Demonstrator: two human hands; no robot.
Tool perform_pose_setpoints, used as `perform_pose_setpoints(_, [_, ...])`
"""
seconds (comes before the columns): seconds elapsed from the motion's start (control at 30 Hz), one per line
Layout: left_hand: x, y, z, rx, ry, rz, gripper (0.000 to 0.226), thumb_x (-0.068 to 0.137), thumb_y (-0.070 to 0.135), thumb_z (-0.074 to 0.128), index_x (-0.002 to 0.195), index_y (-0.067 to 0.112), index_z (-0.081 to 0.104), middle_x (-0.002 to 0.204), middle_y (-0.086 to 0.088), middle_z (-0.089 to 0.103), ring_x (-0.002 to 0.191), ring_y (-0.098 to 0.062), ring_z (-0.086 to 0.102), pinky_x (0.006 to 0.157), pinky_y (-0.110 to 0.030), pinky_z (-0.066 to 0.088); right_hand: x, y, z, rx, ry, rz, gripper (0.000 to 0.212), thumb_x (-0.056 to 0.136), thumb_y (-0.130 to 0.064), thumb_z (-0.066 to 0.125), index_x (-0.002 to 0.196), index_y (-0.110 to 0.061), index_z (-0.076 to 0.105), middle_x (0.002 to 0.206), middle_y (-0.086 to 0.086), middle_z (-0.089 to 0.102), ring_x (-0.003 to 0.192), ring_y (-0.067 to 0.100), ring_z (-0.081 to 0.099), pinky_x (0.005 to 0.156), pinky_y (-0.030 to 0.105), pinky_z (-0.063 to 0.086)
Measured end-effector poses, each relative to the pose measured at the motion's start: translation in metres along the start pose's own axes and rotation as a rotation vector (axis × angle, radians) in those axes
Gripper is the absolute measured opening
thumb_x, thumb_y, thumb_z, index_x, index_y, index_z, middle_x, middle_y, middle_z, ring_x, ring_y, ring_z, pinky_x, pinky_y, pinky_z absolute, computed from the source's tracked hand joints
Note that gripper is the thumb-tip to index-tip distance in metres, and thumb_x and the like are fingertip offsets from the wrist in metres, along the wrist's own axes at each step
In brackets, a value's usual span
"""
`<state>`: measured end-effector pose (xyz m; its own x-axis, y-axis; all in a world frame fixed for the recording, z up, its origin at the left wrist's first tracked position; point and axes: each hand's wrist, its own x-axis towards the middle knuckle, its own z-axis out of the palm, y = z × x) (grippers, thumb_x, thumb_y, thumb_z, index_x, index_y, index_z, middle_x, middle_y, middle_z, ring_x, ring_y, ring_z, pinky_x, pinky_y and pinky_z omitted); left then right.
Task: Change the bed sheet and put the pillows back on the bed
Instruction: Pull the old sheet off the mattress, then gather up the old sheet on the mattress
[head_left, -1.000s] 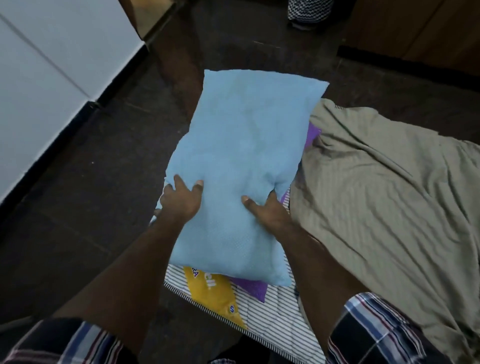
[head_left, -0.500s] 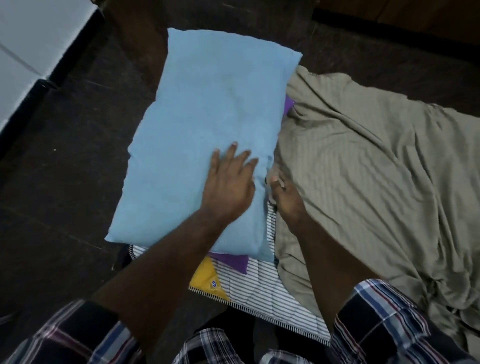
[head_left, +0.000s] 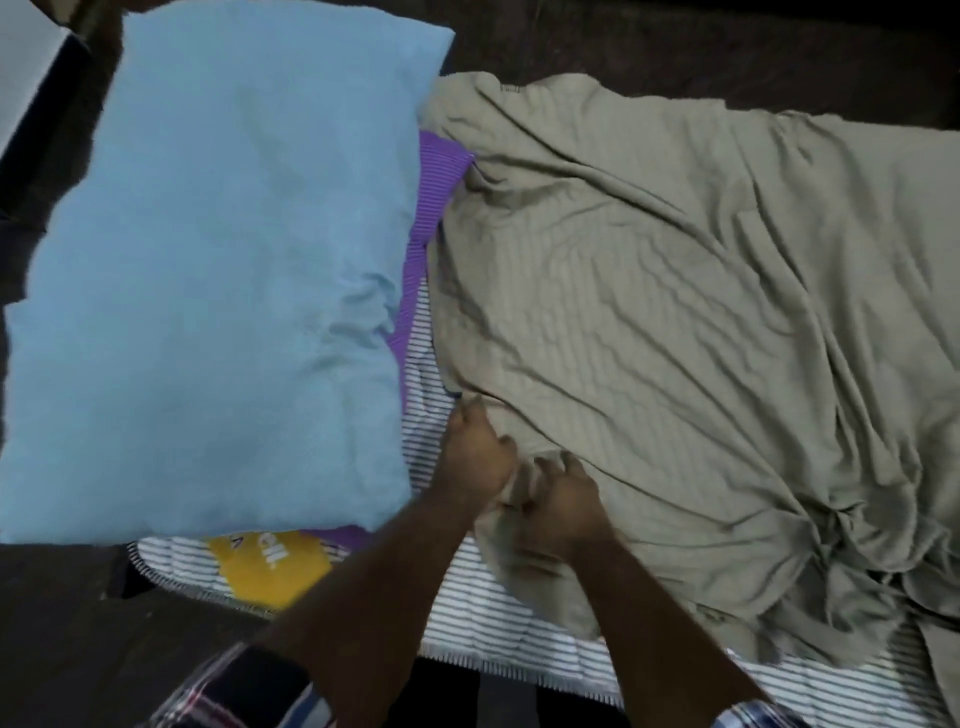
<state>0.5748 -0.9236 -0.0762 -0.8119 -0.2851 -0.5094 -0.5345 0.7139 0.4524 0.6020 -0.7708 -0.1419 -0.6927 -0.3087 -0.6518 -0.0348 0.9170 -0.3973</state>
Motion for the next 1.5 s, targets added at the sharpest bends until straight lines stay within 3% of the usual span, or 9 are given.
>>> perform_pose_setpoints(0.17, [0.086,0.023,0.032,-0.043,0.104,-0.203,0.094,0.089,0.033,0.069,0.157,0.003,0.013,0.162,-0.027,0.015,0.150,-0.037,0.021,0.120,-0.036,0.021,0.044,0.069,-0.086,0.006,0.280,0.086,0.076,0.089,-0.035,0.063,0.155,-0.018,0.029,0.161,0.013,0.028,0.147,0.031,0.028,0.119,0.040,0.028])
perform_pose_setpoints(0.3, [0.131,0.046,0.046,-0.224,0.211,-0.299,0.072,0.091,0.010,0.061,0.154,0.004,0.027,0.142,-0.026,0.050,0.130,-0.039,0.050,0.105,-0.038,0.042,0.083,0.125,-0.138,-0.220,0.459,0.158,0.073,0.091,-0.039,0.057,0.155,-0.021,0.028,0.160,0.010,0.029,0.146,0.032,0.028,0.114,0.051,0.030])
perform_pose_setpoints(0.53, [0.059,0.160,0.168,0.075,-0.580,0.423,0.050,0.088,0.019,0.050,0.138,0.023,0.059,0.140,-0.002,0.059,0.129,-0.021,0.055,0.109,-0.032,0.043,0.104,0.233,-0.200,-0.173,0.638,0.459,0.064,0.093,-0.025,0.051,0.152,-0.022,0.025,0.160,0.019,0.021,0.143,0.047,0.023,0.107,0.068,0.026])
perform_pose_setpoints(0.63, [0.064,0.154,0.175,-0.097,-0.439,0.434,0.042,0.086,0.018,0.052,0.126,0.024,0.066,0.131,0.007,0.065,0.120,-0.007,0.059,0.105,-0.025,0.047,0.087,0.290,-0.220,-0.060,0.441,0.468,0.065,0.090,-0.020,0.054,0.148,-0.018,0.027,0.143,0.027,0.037,0.125,0.049,0.045,0.103,0.058,0.041])
perform_pose_setpoints(0.83, [0.070,0.123,0.129,-0.091,0.067,0.234,0.044,0.088,0.020,0.052,0.129,0.006,0.061,0.119,-0.020,0.065,0.115,-0.035,0.059,0.099,-0.031,0.041,0.041,0.239,-0.163,0.043,0.314,0.239,0.023,0.095,-0.016,0.047,0.116,-0.010,0.054,0.115,0.019,0.062,0.110,0.038,0.061,0.089,0.044,0.049])
perform_pose_setpoints(1.0, [0.011,0.113,0.112,0.339,0.110,0.330,0.055,0.079,0.031,0.046,0.132,0.022,0.058,0.120,-0.009,0.058,0.108,-0.036,0.057,0.084,-0.050,0.049,-0.002,0.219,-0.108,0.045,0.174,0.186,0.018,0.094,-0.019,0.050,0.106,-0.010,0.061,0.107,0.020,0.066,0.100,0.039,0.064,0.086,0.044,0.051])
perform_pose_setpoints(1.2, [-0.053,0.098,0.136,0.574,0.017,0.721,0.026,0.079,0.028,0.054,0.102,0.022,0.063,0.096,-0.005,0.058,0.087,-0.032,0.057,0.071,-0.043,0.043,-0.081,0.265,-0.041,-0.216,0.240,0.122,0.039,0.089,-0.010,0.036,0.057,-0.008,0.058,0.050,0.014,0.053,0.041,0.029,0.056,0.042,0.032,0.049])
perform_pose_setpoints(1.33, [-0.087,0.082,0.151,0.472,-0.353,0.753,0.024,0.085,0.028,0.056,0.104,0.014,0.058,0.098,-0.012,0.063,0.082,-0.038,0.064,0.065,-0.041,0.051,-0.104,0.218,-0.036,-0.108,0.038,0.155,0.021,0.089,-0.010,0.047,0.074,-0.010,0.062,0.080,0.020,0.063,0.081,0.034,0.069,0.068,0.038,0.052])
perform_pose_setpoints(1.5, [-0.100,0.036,0.144,0.733,-0.506,0.704,0.056,0.079,0.052,0.067,0.122,0.020,0.053,0.122,-0.006,0.055,0.108,-0.032,0.059,0.085,-0.042,0.046,-0.093,0.189,-0.058,0.199,0.558,0.339,0.048,0.085,-0.020,0.051,0.127,0.004,0.057,0.128,0.030,0.054,0.118,0.047,0.052,0.098,0.048,0.042])
